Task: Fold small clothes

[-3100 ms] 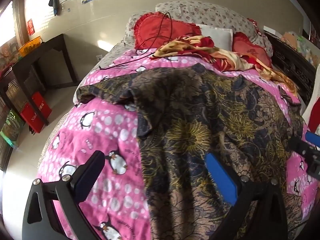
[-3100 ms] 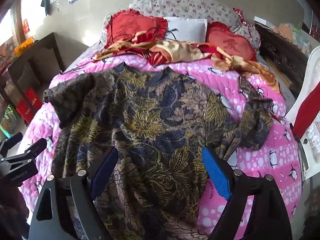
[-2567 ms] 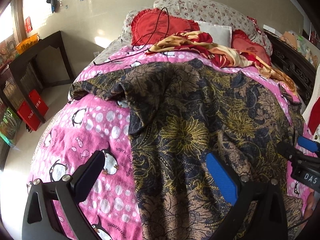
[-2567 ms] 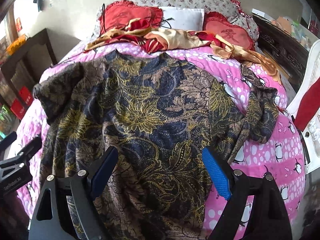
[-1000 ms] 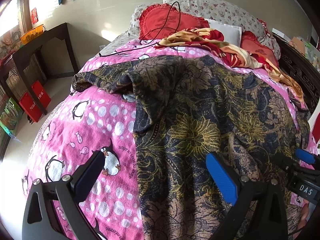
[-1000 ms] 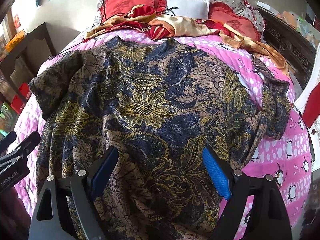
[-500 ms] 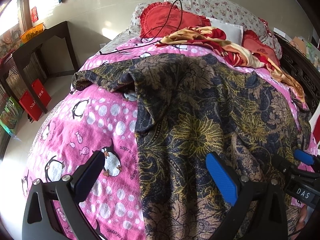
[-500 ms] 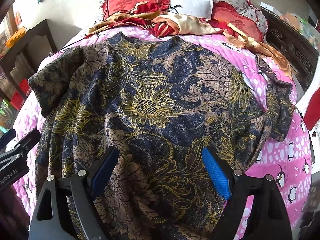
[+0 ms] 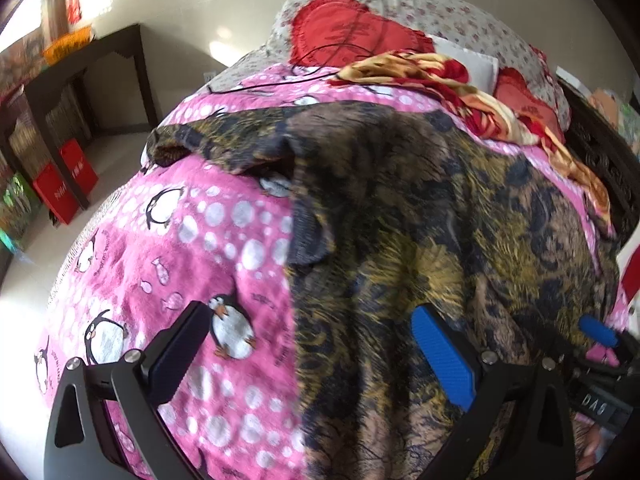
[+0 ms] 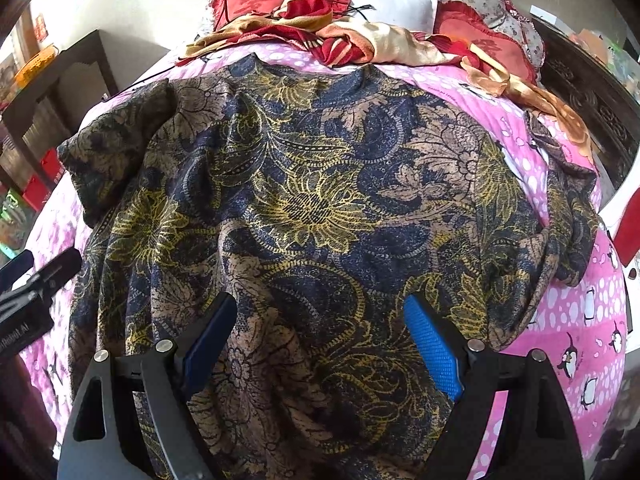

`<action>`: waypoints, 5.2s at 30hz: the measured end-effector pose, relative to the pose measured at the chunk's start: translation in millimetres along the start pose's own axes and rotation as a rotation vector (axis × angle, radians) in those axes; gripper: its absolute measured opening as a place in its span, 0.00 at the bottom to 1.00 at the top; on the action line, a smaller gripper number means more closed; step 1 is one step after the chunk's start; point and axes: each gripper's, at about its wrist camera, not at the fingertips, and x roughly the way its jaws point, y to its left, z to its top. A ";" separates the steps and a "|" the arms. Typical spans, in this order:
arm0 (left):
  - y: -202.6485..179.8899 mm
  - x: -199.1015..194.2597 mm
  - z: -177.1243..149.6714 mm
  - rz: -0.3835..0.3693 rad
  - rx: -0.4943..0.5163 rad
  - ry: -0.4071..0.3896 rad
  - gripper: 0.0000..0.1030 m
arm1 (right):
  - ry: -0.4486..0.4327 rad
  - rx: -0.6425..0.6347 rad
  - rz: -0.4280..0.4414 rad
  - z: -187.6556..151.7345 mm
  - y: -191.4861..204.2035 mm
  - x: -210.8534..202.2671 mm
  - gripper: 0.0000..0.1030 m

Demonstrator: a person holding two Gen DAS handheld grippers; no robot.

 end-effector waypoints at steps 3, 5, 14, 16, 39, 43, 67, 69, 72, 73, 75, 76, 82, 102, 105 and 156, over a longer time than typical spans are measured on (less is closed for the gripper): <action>22.8 4.5 13.3 -0.011 -0.057 0.007 1.00 | 0.009 -0.006 0.005 0.2 1.9 3.4 0.86; 42.3 8.1 26.4 -0.003 -0.085 0.008 1.00 | 0.013 -0.008 0.014 1.0 4.2 4.9 0.86; 141.0 48.8 99.5 -0.105 -0.402 0.003 0.98 | 0.015 -0.043 0.059 6.2 21.0 10.4 0.86; 154.1 70.9 112.8 -0.139 -0.473 0.033 0.85 | 0.024 -0.047 0.070 7.5 23.5 13.9 0.86; -8.4 -37.3 174.0 -0.460 -0.028 -0.169 0.07 | 0.041 0.071 0.091 12.2 -29.4 17.9 0.86; -103.5 -53.9 129.9 -0.592 0.153 -0.126 0.07 | 0.025 0.144 0.066 3.1 -61.8 7.0 0.86; -22.1 19.7 33.1 -0.028 0.134 -0.049 0.98 | -0.053 0.071 0.193 35.6 -66.2 -10.8 0.73; -10.9 37.5 33.8 -0.043 0.090 -0.010 0.98 | -0.080 -0.032 0.200 43.0 -38.5 -12.3 0.72; -3.2 57.4 33.0 -0.018 0.071 0.055 0.98 | -0.064 -0.184 0.040 52.4 -3.3 11.2 0.70; -3.1 64.0 30.9 0.004 0.072 0.076 0.98 | -0.053 -0.229 0.011 56.9 3.4 25.1 0.64; -3.7 69.9 25.5 0.015 0.073 0.096 0.98 | -0.032 -0.253 0.010 63.9 -1.9 40.0 0.12; -5.8 72.8 22.8 0.008 0.075 0.100 0.98 | -0.029 -0.234 0.005 68.0 -11.8 39.7 0.11; -12.9 85.0 11.3 0.021 0.092 0.119 0.98 | -0.167 0.075 0.040 60.0 -115.0 -24.2 0.11; -5.7 53.0 28.9 0.024 0.089 0.058 0.98 | -0.100 0.066 -0.058 72.3 -159.8 15.9 0.06; 3.6 67.0 28.5 0.037 0.062 0.079 0.98 | -0.189 0.114 -0.122 70.7 -168.4 -0.9 0.06; -64.8 30.9 8.8 -0.085 0.121 0.035 0.99 | -0.026 0.103 0.130 35.1 -131.1 21.0 0.39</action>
